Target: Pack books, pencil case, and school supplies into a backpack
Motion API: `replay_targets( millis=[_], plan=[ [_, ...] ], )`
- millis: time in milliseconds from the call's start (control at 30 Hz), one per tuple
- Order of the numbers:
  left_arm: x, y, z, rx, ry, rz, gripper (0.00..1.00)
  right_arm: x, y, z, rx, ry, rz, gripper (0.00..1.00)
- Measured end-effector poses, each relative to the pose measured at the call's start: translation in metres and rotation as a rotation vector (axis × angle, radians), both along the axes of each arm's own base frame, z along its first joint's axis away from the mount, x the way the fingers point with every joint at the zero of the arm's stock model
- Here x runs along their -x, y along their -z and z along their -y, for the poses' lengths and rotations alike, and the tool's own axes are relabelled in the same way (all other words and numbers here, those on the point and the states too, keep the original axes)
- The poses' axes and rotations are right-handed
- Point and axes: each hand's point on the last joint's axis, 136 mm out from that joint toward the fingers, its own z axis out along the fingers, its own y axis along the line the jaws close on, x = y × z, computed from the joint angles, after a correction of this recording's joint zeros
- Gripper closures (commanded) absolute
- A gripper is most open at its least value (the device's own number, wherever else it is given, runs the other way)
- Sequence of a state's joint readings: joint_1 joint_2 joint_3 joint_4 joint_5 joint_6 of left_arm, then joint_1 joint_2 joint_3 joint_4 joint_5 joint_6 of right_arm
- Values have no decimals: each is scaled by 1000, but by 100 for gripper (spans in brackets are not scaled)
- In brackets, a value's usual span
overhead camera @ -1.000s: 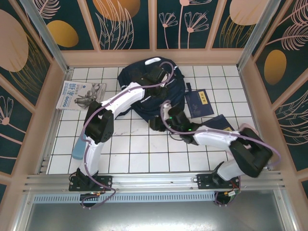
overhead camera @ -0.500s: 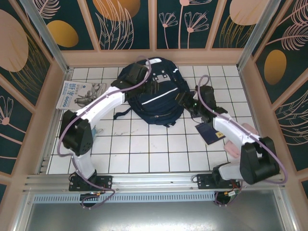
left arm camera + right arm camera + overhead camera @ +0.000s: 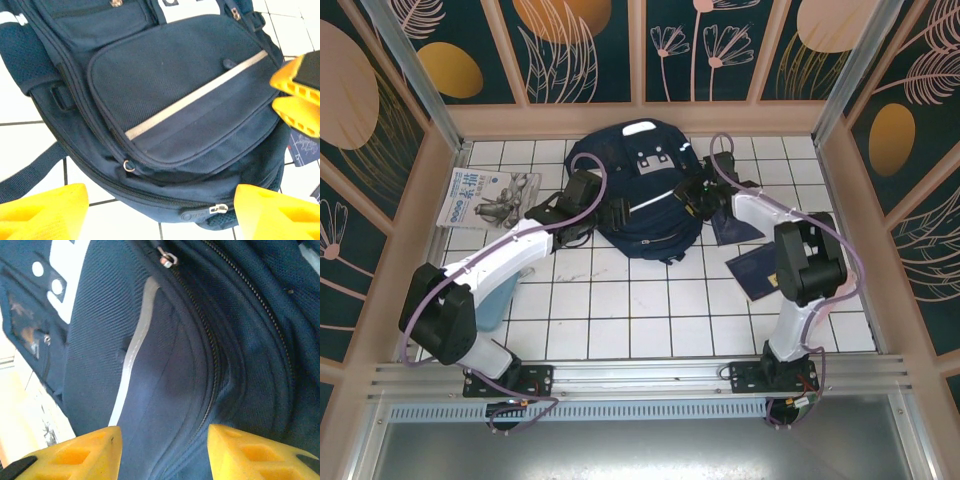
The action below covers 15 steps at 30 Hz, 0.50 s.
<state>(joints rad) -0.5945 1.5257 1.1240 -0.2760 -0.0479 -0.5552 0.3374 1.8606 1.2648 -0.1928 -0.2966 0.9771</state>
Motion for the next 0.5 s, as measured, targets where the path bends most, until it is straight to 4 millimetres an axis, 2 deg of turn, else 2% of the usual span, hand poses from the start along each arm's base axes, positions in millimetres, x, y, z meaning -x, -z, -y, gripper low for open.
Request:
replay_targets(
  millis=[133, 333, 433, 500],
  plan=[
    [6, 9, 4, 15, 27, -26, 25, -1, 9, 1, 3, 33, -48, 53],
    [6, 11, 11, 40, 53, -32, 27, -4, 17, 0, -3, 65, -94, 60],
    [7, 15, 15, 49, 68, -42, 30, -3, 23, 0, -3, 73, -114, 66],
    [10, 18, 17, 59, 84, -51, 33, -2, 27, 0, -2, 79, -128, 67]
  ],
)
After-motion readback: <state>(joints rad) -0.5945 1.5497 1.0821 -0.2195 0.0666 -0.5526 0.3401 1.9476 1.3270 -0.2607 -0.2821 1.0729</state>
